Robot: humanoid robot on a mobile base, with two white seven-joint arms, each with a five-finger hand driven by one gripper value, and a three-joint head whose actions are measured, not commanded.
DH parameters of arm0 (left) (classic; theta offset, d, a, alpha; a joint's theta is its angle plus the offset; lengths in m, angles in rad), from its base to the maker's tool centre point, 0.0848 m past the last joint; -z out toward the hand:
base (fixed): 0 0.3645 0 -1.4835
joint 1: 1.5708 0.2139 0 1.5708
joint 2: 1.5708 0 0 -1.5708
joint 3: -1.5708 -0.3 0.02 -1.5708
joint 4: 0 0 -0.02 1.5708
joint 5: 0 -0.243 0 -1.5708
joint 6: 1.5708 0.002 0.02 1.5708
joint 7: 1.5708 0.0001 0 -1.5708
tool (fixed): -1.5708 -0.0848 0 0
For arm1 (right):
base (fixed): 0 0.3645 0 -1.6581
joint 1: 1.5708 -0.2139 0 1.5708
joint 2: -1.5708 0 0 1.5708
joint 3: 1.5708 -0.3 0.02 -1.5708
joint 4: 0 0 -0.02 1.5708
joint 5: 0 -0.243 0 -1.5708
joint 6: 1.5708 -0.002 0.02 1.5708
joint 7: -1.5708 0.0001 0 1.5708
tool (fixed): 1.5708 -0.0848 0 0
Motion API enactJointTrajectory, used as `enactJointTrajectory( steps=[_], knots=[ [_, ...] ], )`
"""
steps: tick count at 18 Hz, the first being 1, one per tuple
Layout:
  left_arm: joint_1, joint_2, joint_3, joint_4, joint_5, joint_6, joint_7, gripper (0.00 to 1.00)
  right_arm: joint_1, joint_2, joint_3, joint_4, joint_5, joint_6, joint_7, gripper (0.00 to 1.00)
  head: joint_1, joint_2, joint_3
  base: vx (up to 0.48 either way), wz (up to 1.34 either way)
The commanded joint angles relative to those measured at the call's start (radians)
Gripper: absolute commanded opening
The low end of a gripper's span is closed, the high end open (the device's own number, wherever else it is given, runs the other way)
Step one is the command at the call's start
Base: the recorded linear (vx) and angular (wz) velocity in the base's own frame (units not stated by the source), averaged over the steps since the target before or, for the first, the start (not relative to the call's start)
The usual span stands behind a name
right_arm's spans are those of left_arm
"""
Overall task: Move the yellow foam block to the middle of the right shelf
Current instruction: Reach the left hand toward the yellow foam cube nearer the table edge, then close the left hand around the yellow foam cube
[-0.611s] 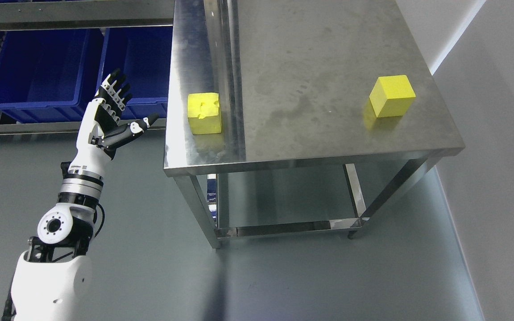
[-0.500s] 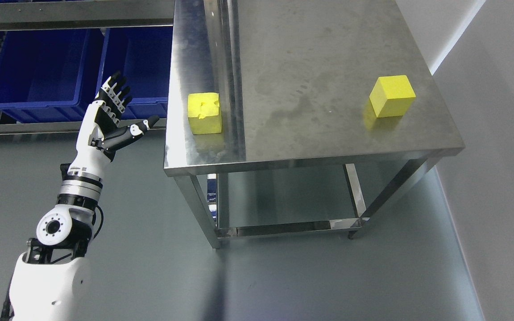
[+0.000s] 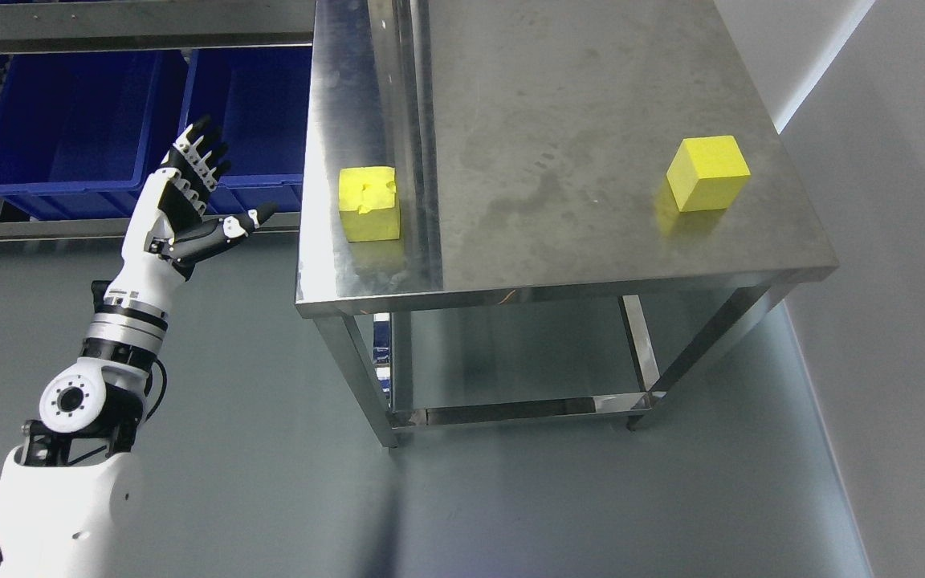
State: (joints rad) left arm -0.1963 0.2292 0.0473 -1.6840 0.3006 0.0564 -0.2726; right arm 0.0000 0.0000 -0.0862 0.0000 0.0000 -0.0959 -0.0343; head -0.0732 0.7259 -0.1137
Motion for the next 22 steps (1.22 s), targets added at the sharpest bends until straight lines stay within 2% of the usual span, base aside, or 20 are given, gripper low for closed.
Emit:
enactJointTrajectory(
  steps=[1, 4, 9, 13, 18, 22],
  knots=[
    [-0.119, 0.067, 0.014, 0.001, -0.003, 0.006, -0.230, 1.00, 0.002, -0.017, 0.000, -0.017, 0.003, 0.001, 0.001, 1.00, 0.0000, 0.000, 0.000, 0.000, 0.00],
    [-0.181, 0.122, -0.018, 0.015, -0.076, 0.100, -0.257, 1.00, 0.002, -0.017, 0.000, -0.017, 0.003, 0.001, 0.001, 1.00, 0.0000, 0.000, 0.000, 0.000, 0.00],
    [-0.229, 0.124, -0.142, 0.107, -0.162, 0.111, -0.258, 1.00, 0.002, -0.017, 0.000, -0.017, 0.003, 0.001, 0.001, 1.00, 0.0000, 0.000, 0.000, 0.000, 0.00],
    [-0.241, 0.092, -0.254, 0.173, -0.198, 0.111, -0.258, 1.00, 0.002, -0.017, 0.000, -0.017, 0.003, 0.001, 0.001, 1.00, 0.0000, 0.000, 0.000, 0.000, 0.00],
    [-0.244, 0.068, -0.296, 0.239, -0.202, 0.109, -0.258, 1.00, 0.002, -0.017, 0.000, -0.017, 0.003, 0.001, 0.001, 1.00, 0.0000, 0.000, 0.000, 0.000, 0.00],
    [-0.290, 0.019, -0.302, 0.337, -0.259, 0.102, -0.258, 1.00, 0.002, -0.017, 0.000, -0.017, 0.003, 0.001, 0.001, 1.00, 0.0000, 0.000, 0.000, 0.000, 0.00]
  ],
)
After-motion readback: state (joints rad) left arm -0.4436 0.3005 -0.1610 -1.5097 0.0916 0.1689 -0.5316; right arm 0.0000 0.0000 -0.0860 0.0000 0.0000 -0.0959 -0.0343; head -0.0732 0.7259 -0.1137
